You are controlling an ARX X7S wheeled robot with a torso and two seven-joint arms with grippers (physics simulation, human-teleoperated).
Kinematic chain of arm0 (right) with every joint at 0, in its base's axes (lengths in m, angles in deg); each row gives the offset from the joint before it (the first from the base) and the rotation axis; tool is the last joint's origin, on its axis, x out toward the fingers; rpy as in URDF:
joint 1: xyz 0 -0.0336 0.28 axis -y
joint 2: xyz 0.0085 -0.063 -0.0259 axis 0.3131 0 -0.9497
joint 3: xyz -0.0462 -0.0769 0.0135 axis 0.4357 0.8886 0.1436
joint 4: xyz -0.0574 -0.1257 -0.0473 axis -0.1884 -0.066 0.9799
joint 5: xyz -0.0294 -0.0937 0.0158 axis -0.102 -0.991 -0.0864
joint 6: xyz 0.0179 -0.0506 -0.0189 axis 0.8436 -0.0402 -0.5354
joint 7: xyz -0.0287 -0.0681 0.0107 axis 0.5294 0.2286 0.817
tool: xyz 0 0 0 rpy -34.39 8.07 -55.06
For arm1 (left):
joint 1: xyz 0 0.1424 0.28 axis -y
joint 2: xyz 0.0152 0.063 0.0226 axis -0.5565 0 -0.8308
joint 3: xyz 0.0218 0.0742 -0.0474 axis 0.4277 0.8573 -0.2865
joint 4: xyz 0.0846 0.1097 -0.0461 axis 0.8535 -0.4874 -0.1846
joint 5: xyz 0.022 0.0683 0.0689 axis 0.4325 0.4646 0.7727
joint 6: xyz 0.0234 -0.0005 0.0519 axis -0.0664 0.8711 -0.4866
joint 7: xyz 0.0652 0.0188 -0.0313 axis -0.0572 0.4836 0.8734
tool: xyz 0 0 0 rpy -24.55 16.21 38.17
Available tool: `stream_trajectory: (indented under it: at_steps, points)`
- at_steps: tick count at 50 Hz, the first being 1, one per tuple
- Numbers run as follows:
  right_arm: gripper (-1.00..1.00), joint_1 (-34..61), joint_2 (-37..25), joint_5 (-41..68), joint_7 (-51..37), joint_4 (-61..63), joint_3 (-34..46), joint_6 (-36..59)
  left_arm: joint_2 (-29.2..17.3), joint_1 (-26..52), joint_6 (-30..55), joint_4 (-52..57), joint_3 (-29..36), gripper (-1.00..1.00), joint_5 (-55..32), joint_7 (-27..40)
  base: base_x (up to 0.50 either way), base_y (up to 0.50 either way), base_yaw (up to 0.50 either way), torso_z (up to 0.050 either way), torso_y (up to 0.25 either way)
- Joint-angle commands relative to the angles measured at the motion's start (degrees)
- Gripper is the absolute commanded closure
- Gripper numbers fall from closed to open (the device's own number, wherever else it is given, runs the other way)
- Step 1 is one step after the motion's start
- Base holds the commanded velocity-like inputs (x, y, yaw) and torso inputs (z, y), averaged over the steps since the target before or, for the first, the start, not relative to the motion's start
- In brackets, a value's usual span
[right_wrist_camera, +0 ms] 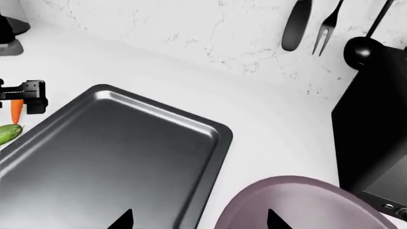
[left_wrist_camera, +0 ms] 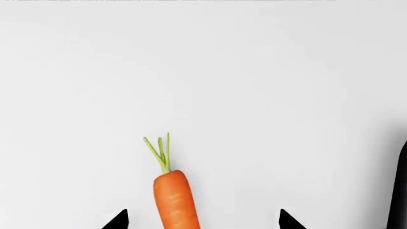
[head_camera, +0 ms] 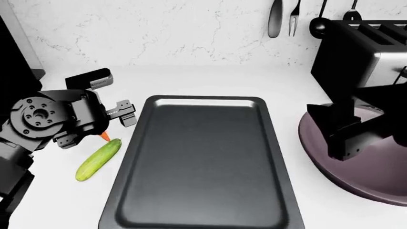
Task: Place the two vegetables and bowl onto the tray for setting up a vegetable dip station.
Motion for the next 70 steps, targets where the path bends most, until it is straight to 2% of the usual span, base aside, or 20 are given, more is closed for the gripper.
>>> stream_trajectory:
  at_steps: [1,9,15,16,33,45,47,51,60,67,70]
  points:
    - [-1.0,-1.06,-0.65,-0.61,0.65,0.47,-0.26,-0.34,0.87,-1.96,-1.16,-2.58,0.69,-1.0,0.69,-1.43,0.0,0.0,0.0,0.0,0.0]
    - [-1.0,-1.15,-0.63,-0.92,0.91,0.44,-0.24,-0.56,0.01,-3.2,-1.82,-1.96,0.78,-1.0,0.93,-0.42,0.0,0.0,0.0,0.0,0.0]
    - [-1.0,-1.63,-0.72,-1.43,1.35,0.57,-0.43,-0.7,1.92,-3.28,-2.35,-5.21,1.64,-1.0,2.26,-3.42,0.0,0.0,0.0,0.0,0.0]
    - [-1.0,-1.81,-0.79,-1.55,1.44,0.6,-0.53,-0.81,2.82,-3.25,-1.82,-6.52,2.29,1.0,2.7,-4.34,0.0,0.0,0.0,0.0,0.0]
    - [-1.0,-2.35,-1.92,-1.34,1.71,1.17,-0.74,-1.63,-0.45,-6.36,-8.21,-0.22,-1.86,1.0,0.63,0.35,0.0,0.0,0.0,0.0,0.0]
    - [-1.0,-1.58,-2.46,-0.63,1.33,1.21,-0.5,-2.06,-1.32,-5.28,-8.38,2.4,-2.93,1.0,0.23,-0.24,0.0,0.0,0.0,0.0,0.0]
    - [-1.0,-1.25,-2.57,-0.24,1.09,1.23,-0.38,-2.19,-1.17,-4.48,-8.17,3.53,-3.52,1.0,-0.16,-1.75,0.0,0.0,0.0,0.0,0.0]
    - [-1.0,-1.11,-3.01,0.35,0.79,1.59,-0.33,-2.6,-2.69,-1.86,-7.82,7.35,-4.54,1.0,-0.4,-0.08,0.0,0.0,0.0,0.0,0.0]
    - [-1.0,-0.96,-2.81,0.46,0.63,1.66,0.16,-2.73,-1.93,6.08,-4.68,9.91,-4.37,1.0,0.92,-0.19,0.0,0.0,0.0,0.0,0.0]
    - [-1.0,-0.11,-3.43,1.69,-0.04,1.87,0.56,-2.93,-0.58,9.94,-2.74,10.29,-4.23,1.0,1.02,-0.87,0.0,0.0,0.0,0.0,0.0]
    - [-1.0,0.47,-3.26,1.98,-0.5,1.81,0.96,-2.91,1.76,12.11,0.85,8.47,-3.12,1.0,0.32,-3.72,0.0,0.0,0.0,0.0,0.0]
